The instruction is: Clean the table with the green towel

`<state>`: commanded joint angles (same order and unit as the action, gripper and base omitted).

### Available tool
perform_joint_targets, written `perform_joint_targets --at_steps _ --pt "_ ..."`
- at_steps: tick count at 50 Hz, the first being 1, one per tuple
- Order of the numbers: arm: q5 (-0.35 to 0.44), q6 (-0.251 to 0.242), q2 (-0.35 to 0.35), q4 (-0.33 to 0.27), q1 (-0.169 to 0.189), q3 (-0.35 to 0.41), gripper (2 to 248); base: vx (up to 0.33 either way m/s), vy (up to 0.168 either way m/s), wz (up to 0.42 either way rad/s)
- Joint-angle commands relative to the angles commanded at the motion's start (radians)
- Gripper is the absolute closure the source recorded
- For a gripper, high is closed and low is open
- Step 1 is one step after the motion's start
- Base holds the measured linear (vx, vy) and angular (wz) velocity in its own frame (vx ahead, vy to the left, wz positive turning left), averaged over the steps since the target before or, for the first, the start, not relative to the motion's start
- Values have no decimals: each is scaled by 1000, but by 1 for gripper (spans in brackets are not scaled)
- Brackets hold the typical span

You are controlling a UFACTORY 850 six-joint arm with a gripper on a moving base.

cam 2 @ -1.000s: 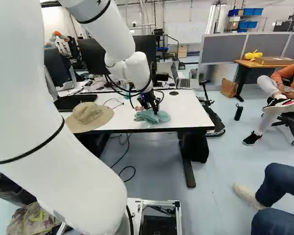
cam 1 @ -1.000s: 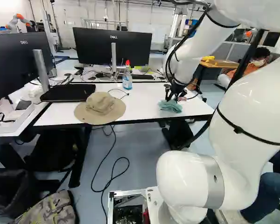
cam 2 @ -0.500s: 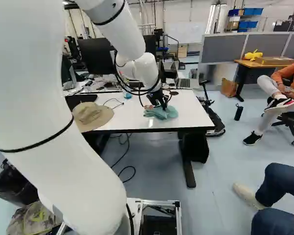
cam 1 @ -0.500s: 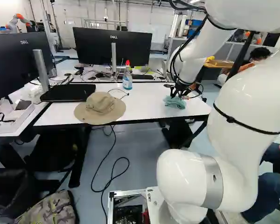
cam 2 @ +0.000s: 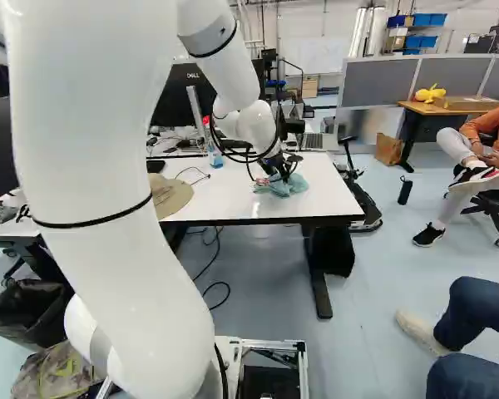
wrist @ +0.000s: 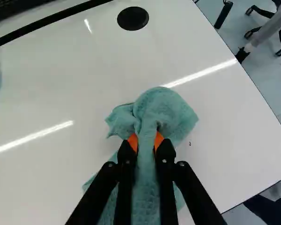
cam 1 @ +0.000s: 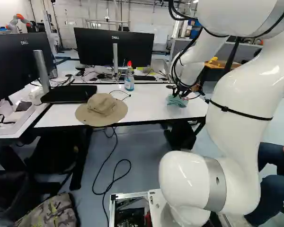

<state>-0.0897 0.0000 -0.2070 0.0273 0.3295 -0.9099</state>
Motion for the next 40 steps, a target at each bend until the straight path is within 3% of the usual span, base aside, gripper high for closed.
perform_joint_targets --at_steps 21,40 --pt "39 0 -42 0 11 -2 193 0 0 0" --pt "39 0 -29 0 16 13 193 0 0 0"
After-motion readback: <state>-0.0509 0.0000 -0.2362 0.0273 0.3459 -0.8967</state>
